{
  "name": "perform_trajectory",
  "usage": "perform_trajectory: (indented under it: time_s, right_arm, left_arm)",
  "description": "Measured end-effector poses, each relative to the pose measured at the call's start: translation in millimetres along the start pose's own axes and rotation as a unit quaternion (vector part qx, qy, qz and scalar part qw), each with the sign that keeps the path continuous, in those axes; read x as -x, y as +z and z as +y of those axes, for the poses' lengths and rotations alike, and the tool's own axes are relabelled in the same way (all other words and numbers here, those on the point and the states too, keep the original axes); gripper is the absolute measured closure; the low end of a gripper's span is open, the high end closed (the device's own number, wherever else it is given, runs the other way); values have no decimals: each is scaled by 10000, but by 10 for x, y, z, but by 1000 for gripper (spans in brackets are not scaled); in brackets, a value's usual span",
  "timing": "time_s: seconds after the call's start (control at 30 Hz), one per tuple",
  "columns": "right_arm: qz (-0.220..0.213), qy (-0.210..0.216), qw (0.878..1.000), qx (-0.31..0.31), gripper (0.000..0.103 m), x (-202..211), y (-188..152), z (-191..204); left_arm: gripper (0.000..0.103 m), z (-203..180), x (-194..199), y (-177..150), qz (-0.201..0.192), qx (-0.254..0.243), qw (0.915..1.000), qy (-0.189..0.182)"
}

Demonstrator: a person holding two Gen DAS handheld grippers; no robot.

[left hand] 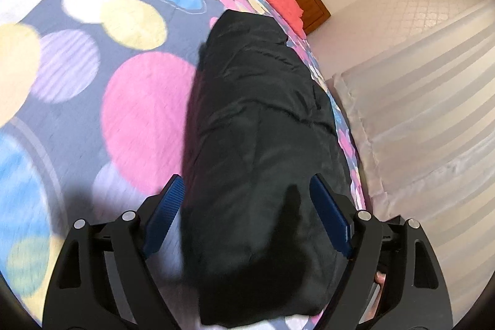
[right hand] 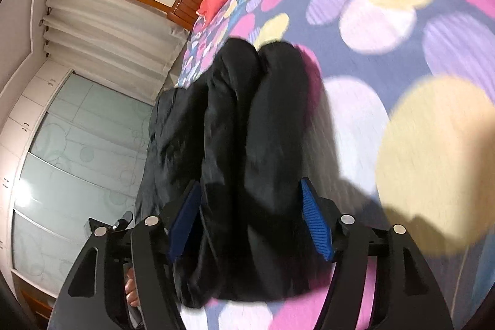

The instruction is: Fold large clothes

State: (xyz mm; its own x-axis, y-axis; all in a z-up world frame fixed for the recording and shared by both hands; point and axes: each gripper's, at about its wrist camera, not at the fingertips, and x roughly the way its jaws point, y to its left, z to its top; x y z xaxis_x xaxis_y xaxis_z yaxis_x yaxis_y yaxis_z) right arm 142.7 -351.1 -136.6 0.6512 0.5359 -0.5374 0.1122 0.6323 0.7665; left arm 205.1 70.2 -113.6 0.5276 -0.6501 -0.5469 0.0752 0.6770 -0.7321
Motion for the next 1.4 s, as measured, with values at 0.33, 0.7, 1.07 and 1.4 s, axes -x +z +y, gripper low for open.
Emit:
perform_trajectory:
  time_s: [0.33,0.7,1.07,1.4]
  right_arm:
    - [-10,-250,9996,-91,34,-484,601,35]
    - [55,-578,9980,-249,58,-780,591,-189]
    - [-33,-498,9985,-244,56,-771,555,-179]
    - [-137,-506,9980,-363,49,-606,516,-193]
  left_arm:
    - [17,-160,-405,296,89,-168,9992,343]
    - [16,-138,-583,236,105,-286,9963,802]
    - [14,-126,-601,231,126,-229,9964,801]
    - [14,-211,-562,225,46,-369,9939,1039]
